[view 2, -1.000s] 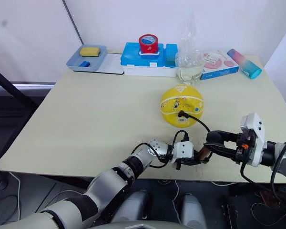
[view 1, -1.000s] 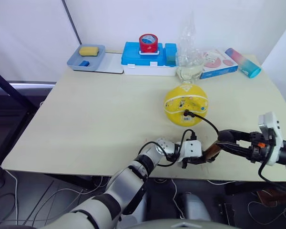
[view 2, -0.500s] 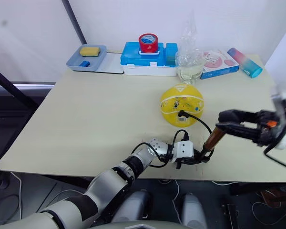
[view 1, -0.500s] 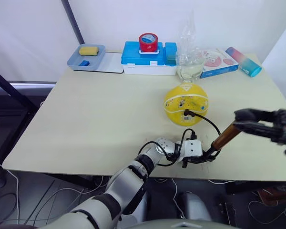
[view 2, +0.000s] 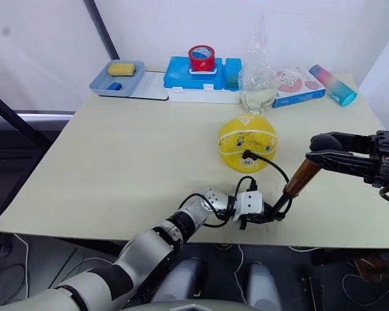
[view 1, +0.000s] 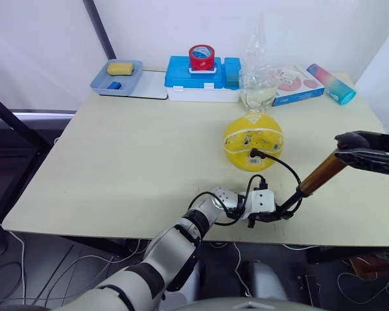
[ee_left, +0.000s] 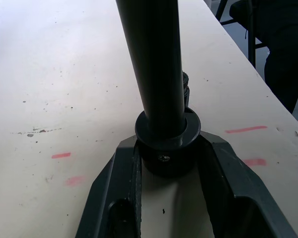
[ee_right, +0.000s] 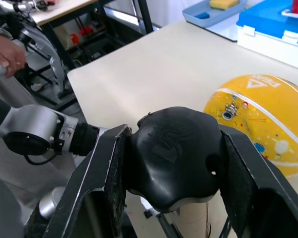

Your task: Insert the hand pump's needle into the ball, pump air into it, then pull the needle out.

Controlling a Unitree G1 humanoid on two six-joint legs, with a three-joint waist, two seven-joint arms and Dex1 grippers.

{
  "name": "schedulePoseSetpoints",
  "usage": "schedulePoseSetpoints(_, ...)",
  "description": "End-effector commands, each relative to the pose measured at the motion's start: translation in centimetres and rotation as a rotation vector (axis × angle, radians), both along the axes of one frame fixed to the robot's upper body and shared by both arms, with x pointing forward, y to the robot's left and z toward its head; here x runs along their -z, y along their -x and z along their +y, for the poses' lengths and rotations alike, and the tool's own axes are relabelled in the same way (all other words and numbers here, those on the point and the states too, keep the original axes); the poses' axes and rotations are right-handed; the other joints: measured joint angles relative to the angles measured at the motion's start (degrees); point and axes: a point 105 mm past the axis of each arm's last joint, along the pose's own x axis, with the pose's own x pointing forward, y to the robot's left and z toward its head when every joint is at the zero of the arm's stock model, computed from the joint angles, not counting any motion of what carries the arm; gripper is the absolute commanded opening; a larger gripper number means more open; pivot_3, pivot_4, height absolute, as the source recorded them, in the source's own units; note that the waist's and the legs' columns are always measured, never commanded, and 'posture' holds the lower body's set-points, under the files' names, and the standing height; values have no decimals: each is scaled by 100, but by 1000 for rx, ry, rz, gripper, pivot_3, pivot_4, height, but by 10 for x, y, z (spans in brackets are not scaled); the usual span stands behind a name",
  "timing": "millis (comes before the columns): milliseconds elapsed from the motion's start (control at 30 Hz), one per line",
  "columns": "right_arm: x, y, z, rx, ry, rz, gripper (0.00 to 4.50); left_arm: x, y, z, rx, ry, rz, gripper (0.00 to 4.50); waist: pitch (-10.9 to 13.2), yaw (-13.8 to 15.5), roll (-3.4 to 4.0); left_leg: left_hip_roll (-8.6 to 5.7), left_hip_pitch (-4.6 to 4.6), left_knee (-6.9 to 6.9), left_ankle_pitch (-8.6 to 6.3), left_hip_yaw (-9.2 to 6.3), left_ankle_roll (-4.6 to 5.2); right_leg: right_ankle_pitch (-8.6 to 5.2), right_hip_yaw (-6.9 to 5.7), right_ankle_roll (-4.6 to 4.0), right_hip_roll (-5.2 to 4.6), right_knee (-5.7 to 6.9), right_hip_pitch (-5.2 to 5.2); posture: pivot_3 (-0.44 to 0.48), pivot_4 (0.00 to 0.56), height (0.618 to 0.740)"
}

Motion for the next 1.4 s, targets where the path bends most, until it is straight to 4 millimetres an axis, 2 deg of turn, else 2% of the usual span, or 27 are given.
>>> schedulePoseSetpoints(33, 38, -18, -9, 132, 119, -11, 1939, 27, 23, -4, 72, -129, 61, 1103, -8, -2, -12, 0, 2, -1, 0, 0, 0, 0, 0, 0, 0, 0, 1, 0, 150, 739)
schedulePoseSetpoints(100, 49, -20, -8, 133, 126, -7, 1939, 26, 23, -4, 73, -129, 61, 1103, -9, -6, -9, 0, 3, 0, 0, 3, -1, 1, 2, 1, 0, 1, 2, 0, 150, 739)
schedulePoseSetpoints(233, 91, -21, -1, 116, 158, 48, 1939, 27, 24, -4, 73, -130, 65, 1103, -15, -1, -18, 2, 7, 0, 0, -1, -1, 0, -2, 1, 2, 3, 3, 0, 150, 739)
schedulePoseSetpoints(300, 105, -21, 1, 118, 161, 40, 1939, 27, 24, -4, 73, -129, 67, 1103, -16, -4, -15, 3, 6, 0, 0, -3, -1, 0, -6, 0, 3, 3, 3, 0, 150, 739)
schedulePoseSetpoints(433, 111, -22, -1, 129, 152, 2, 1939, 28, 25, -3, 74, -128, 70, 1103, -18, -6, -12, 0, 7, 0, 0, 0, -1, 0, -1, 1, 3, 3, 2, 0, 150, 739)
schedulePoseSetpoints(467, 109, -22, -2, 126, 150, -12, 1939, 28, 25, -3, 76, -128, 70, 1103, -18, -4, -11, 0, 8, 0, 0, 1, -1, 0, -1, 1, 2, 3, 3, 0, 150, 739)
schedulePoseSetpoints(633, 71, -21, -13, 134, 119, -95, 1939, 29, 27, -4, 83, -126, 72, 1103, -13, -2, -6, 1, 6, 0, 0, -1, -1, 0, -2, 1, 3, 4, 2, 0, 150, 739)
schedulePoseSetpoints(933, -9, -5, -23, 97, -7, -167, 1939, 31, 30, -4, 86, -126, 82, 1103, 5, 1, 19, -2, 0, -1, 0, 0, 0, 0, -2, 0, 0, 3, -1, 0, 150, 739)
schedulePoseSetpoints(1133, -45, 6, -26, 85, -20, -176, 1939, 30, 27, -3, 79, -132, 80, 1103, 5, 2, 19, -1, 0, -1, 0, 0, 0, -1, -3, -1, -1, 2, 0, 0, 150, 739)
schedulePoseSetpoints(1300, -54, 10, -28, 92, -4, -166, 1939, 28, 25, -4, 74, -128, 76, 1103, 7, 2, 18, -1, -3, -1, 0, 2, 0, -1, -2, -1, -4, 1, -1, 0, 150, 739)
schedulePoseSetpoints(1400, -38, 7, -24, 86, 12, -116, 1939, 28, 25, -5, 77, -128, 75, 1103, 7, 4, 19, 0, -4, -1, 0, 3, 0, -1, -1, -1, -4, 1, -4, 0, 150, 739)
